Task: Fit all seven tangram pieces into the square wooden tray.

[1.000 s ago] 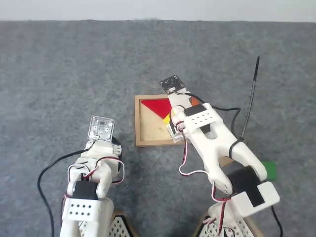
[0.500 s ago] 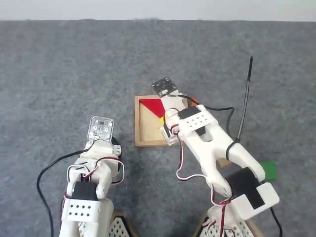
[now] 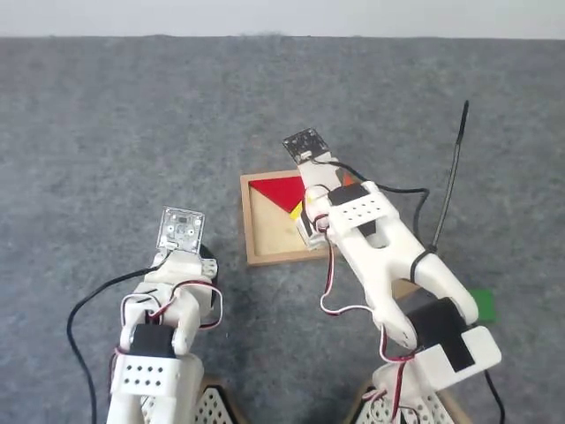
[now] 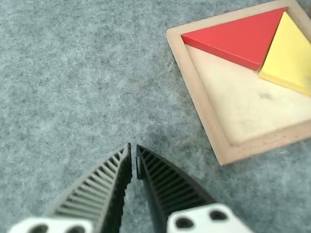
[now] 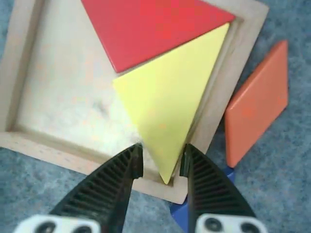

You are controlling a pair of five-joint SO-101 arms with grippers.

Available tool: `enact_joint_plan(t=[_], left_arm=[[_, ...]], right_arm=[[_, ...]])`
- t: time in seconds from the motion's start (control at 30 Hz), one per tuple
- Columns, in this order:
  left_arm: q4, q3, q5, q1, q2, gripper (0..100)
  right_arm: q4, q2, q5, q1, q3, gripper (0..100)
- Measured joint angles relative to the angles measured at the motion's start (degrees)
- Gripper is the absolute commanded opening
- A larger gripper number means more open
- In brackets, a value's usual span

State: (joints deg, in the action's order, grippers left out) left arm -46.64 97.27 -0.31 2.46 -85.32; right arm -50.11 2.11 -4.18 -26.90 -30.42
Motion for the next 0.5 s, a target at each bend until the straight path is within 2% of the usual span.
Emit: enact_joint_plan(t=[0.3,0.5], left_arm=[[0.00,0.00,0.00,0.00,0.00,2],[0.00,0.00,0.00,0.00,0.00,2]], right_arm=[[0.00,-2.55,0.00,0.26,0.09,13.8],[0.00,-9.05,0.00,5.63,0.09,13.9]])
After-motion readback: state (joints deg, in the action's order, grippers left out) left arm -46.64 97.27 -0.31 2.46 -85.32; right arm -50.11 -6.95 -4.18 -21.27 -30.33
